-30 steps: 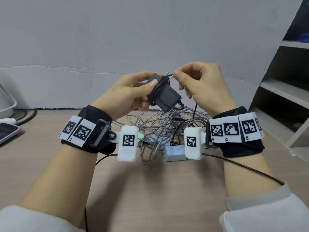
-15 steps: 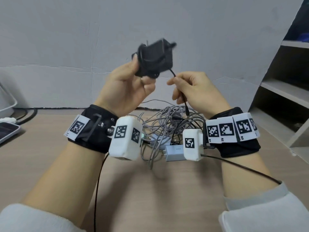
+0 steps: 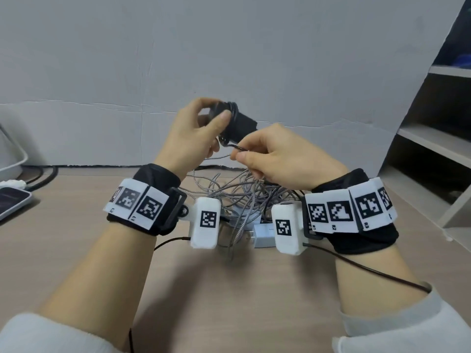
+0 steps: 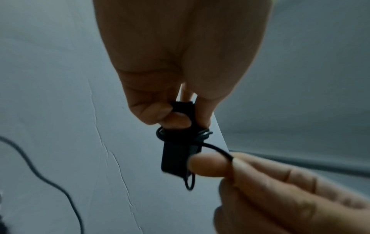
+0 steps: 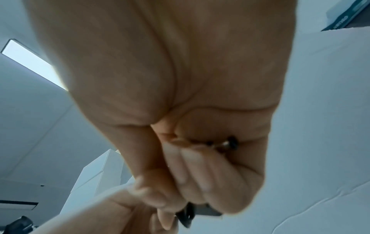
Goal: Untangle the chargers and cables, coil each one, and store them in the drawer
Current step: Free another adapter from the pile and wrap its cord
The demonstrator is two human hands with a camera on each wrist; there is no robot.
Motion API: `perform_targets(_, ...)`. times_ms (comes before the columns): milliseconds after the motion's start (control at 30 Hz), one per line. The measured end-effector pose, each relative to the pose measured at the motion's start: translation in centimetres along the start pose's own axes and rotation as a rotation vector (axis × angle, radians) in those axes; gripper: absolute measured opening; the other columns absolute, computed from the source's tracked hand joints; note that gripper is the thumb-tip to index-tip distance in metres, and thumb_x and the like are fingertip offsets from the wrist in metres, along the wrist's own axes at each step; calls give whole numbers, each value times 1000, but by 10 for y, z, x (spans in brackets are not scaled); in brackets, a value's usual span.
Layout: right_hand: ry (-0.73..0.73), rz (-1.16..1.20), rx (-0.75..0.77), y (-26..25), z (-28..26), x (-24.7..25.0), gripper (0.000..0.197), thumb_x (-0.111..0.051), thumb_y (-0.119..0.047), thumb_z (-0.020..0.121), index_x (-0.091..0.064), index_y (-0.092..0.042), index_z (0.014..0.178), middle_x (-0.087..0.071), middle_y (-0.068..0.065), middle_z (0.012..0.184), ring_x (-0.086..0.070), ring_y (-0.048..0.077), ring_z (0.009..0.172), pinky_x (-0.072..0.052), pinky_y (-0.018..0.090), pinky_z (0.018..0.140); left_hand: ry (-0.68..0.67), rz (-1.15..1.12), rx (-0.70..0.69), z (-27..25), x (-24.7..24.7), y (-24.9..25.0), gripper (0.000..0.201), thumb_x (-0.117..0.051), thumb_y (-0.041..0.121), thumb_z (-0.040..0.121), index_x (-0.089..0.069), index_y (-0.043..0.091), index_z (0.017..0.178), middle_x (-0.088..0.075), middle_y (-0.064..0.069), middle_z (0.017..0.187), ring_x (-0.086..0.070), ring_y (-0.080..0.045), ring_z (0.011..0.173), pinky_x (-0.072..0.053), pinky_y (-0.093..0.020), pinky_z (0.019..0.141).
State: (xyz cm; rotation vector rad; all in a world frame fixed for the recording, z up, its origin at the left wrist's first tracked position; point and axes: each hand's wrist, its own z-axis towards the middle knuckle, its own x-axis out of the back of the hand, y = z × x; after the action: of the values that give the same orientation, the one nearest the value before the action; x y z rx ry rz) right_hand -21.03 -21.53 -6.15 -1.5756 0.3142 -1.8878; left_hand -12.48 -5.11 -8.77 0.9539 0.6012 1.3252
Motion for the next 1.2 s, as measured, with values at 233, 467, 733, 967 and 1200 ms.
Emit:
perform_targets(233,422,-98,40,12,5,8,19,-72,-36,91,-66,-25,77,-65,-10,73,-59,10,73,-42,26,67,-315,276,-3,-3,4,5,36,-54,27,104,-55,18,138,-67,0,93,-54,-14,66,-48,-30,57)
perform_targets(467,339,47,-126,16,9,3,34,-55,-47,99,-53,-15,89,-66,4,85,-71,29,78,-59,54,71,-301,97,50,-8,2,8,34,-51,30,105,-49,21,138,-64,5,86,-49,-21,69,-50,-38,67)
perform_targets(733,487,143,-173,13,7,6,33,-48,-47,102,-46,-18,86,-65,10,88,-71,30,68,-60,50,57,-234,64,-101,-9,-3,10,21,-59,21,102,-56,12,121,-66,2,112,-59,-19,75,-57,-43,76)
perform_targets(967,519,310,-149,6,7,5,30,-45,-42,105,-45,-14,92,-63,15,99,-72,29,79,-61,37,52,-154,172,-172,-7,-6,9,23,-74,26,92,-62,21,111,-63,11,113,-58,-15,72,-56,-43,79)
perform_targets(1200,532,307,-126,7,10,2,31,-44,-41,106,-48,-12,97,-66,17,100,-72,27,75,-60,35,53,-98,166,-130,-4,-8,7,10,-67,23,97,-61,18,104,-68,3,91,-60,-20,70,-54,-38,67)
